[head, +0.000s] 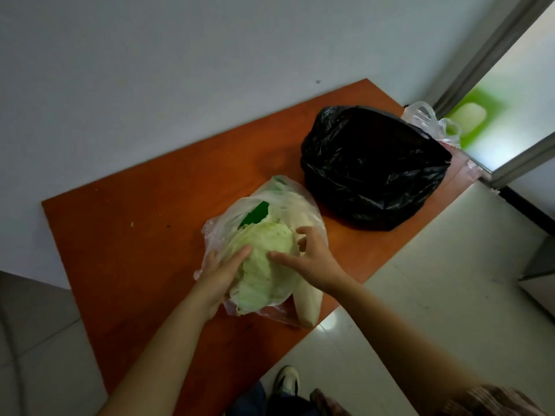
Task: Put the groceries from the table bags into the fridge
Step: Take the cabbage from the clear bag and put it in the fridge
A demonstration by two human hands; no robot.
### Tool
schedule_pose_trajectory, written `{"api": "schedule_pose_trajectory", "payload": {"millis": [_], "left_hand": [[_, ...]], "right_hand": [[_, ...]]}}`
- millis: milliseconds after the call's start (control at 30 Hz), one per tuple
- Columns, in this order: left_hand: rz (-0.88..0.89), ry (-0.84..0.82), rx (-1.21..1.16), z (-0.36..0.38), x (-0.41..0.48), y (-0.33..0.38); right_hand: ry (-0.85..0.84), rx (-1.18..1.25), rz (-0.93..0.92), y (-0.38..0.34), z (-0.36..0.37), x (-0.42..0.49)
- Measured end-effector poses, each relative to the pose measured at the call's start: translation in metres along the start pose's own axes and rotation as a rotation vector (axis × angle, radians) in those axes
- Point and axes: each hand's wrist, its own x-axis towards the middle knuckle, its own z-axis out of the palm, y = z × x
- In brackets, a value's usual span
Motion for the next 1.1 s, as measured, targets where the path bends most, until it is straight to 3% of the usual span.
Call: {"api": "schedule_pose_trajectory", "payload": {"millis": [100,233,367,567,833,1100], "left_hand": [[-0.071,0.048,0.002,-0.001,0.002,0.003],[-0.033,0.115,0.017,0.004,-0.004,0.008],[0.005,0.078,0.103,-0.005,-0.017,0.026],[0.336,0.112,0.25,-0.015,-0.061,0.088],[0.598,0.166,0.441,-0.015,-0.125,0.191],[0.829,0.11,0.373,0.033,-0.16,0.252]], "right_hand": [[-0.148,0.093,0.092,0.005,-0.003,0.004],[-0.121,0.109,0.108,-0.002,0.001,0.007],[-0.11,-0.008,0.059,-0.023,-0.009,0.001],[0.058,-0.071,-0.171,-0.082,-0.035,-0.021],[0.297,-0.06,-0.293,-0.161,-0.086,-0.041],[0.515,-0.093,-0.382,-0.196,-0.159,-0.068]]}}
